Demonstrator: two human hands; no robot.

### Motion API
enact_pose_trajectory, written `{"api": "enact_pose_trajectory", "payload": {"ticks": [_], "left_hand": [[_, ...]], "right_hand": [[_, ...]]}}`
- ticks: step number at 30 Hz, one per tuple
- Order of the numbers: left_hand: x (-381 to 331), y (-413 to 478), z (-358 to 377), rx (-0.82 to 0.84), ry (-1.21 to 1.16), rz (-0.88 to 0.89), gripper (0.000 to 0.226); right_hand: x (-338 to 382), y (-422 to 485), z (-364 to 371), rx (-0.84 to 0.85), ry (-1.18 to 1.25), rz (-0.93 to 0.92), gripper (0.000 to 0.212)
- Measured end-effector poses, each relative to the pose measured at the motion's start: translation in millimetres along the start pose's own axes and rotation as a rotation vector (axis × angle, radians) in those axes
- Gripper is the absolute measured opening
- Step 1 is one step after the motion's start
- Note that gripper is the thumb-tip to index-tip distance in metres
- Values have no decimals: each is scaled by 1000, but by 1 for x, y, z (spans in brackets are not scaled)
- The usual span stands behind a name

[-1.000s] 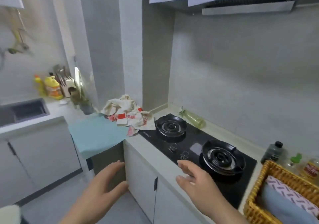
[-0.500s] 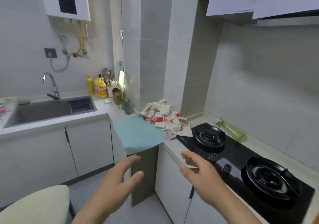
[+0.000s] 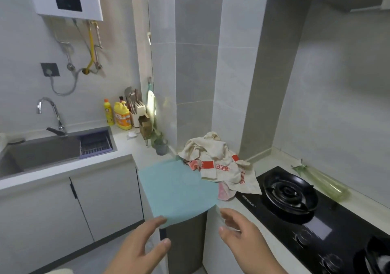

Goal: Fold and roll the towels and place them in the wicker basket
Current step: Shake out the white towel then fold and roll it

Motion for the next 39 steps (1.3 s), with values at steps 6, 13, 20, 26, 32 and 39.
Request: {"api": "enact_pose_trajectory", "payload": {"ticks": [6, 13, 20, 26, 32, 39], "left_hand": [[0, 98, -8, 43, -49, -52, 44], [6, 182, -24, 58, -94, -55, 34], [20, 279, -37, 108, -172, -6, 61], [46, 392, -55, 235, -113, 22, 29], [64, 507, -45, 451, -142, 67, 24], [79, 575, 21, 622, -20, 114, 50]], "right_hand": [[-18, 95, 3, -28, 49, 37, 36], [-13, 178, -1, -70, 61, 39, 32], [-22, 251, 12, -150, 20, 84, 33], [-28, 328, 37, -256, 3, 161, 32], [-31, 393, 64, -390, 12, 292, 35], [-59, 440, 77, -419, -77, 433, 40]]}}
Point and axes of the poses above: each hand's wrist, its own y-axis towards the middle knuckle, its own z-axis out of the palm, x = y × z, the point moved 6 cm from there along y, towards the middle knuckle, and after that the axes turned 5 degrees about -z, right-handed, at the moved point
